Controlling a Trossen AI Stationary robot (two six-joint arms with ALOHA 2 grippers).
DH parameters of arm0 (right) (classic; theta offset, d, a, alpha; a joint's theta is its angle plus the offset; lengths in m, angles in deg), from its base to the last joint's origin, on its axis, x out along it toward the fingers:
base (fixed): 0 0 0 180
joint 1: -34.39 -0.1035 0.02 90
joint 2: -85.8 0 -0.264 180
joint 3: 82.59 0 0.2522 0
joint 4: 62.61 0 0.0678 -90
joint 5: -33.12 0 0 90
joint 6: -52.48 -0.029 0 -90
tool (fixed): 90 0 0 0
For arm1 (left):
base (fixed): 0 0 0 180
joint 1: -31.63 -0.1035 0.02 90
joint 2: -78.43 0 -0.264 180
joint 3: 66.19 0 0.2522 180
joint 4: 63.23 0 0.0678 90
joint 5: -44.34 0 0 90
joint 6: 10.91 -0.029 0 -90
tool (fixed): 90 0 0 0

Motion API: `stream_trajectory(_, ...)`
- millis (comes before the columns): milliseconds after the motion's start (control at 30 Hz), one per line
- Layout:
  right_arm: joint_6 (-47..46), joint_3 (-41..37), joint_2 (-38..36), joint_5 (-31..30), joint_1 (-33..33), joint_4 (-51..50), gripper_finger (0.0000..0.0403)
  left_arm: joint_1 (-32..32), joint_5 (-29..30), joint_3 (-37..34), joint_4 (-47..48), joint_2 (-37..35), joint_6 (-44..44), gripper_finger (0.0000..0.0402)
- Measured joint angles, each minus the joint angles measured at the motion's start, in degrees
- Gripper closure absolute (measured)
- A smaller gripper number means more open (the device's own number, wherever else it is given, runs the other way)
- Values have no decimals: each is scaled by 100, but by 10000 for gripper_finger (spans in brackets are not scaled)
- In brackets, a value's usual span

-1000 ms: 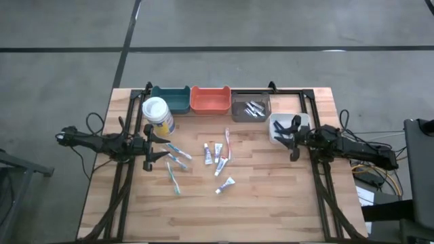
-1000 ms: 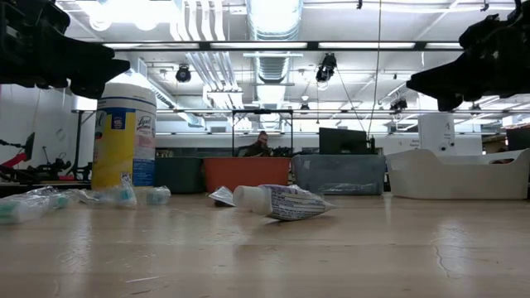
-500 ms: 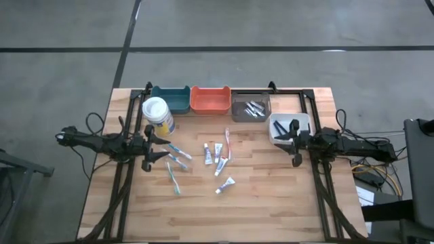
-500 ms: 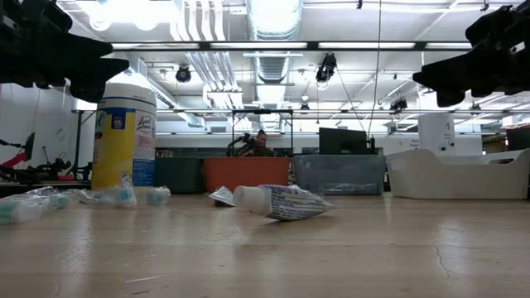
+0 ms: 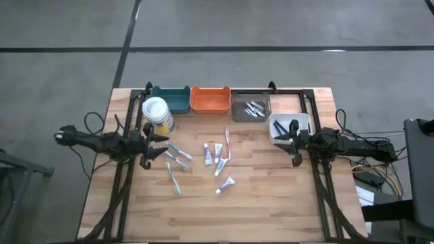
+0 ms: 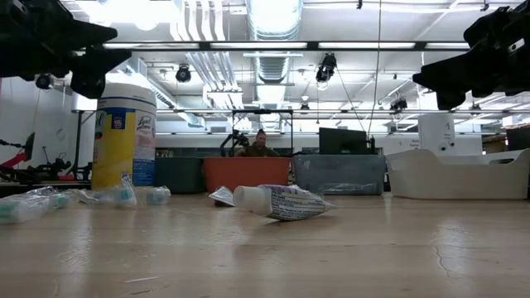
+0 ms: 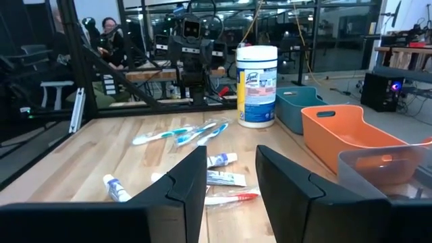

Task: Pick & Place Travel size toiletries
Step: Put the toothpaste into the orange bin

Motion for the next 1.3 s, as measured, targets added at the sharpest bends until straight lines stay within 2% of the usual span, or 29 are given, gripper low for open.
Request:
stream_trajectory(100, 0, 0, 2, 0, 0, 0, 273, -2, 110, 10, -491, 374, -431, 193)
stream_trajectory(167, 15, 0, -4, 0, 0, 1, 273, -2, 211, 127, -411, 707, -667, 193)
stream_trajectory(467, 7, 0, -2, -2, 0, 0, 285, -13, 328, 1533, -295, 3064, -1786, 193)
stream_trajectory(567, 15, 0, -2, -2, 0, 2, 287, -52, 327, 2249, 160, 3912, -2010, 193)
stream_trajectory(767, 8, 0, -2, -2, 0, -1, 280, -241, 348, 3799, 1644, 5488, -2174, 193)
stream_trajectory(900, 16, 0, 10, -2, 0, -2, 275, -355, 346, 4539, 2508, 6487, -2226, 193)
stream_trajectory(1133, 6, 0, 32, -2, 0, 0, 274, -394, 301, 5272, 2942, 7739, -3099, 193)
stream_trajectory(1300, 7, 0, 33, -2, 0, 0, 281, -525, 81, 5668, 2893, 8304, -3579, 193)
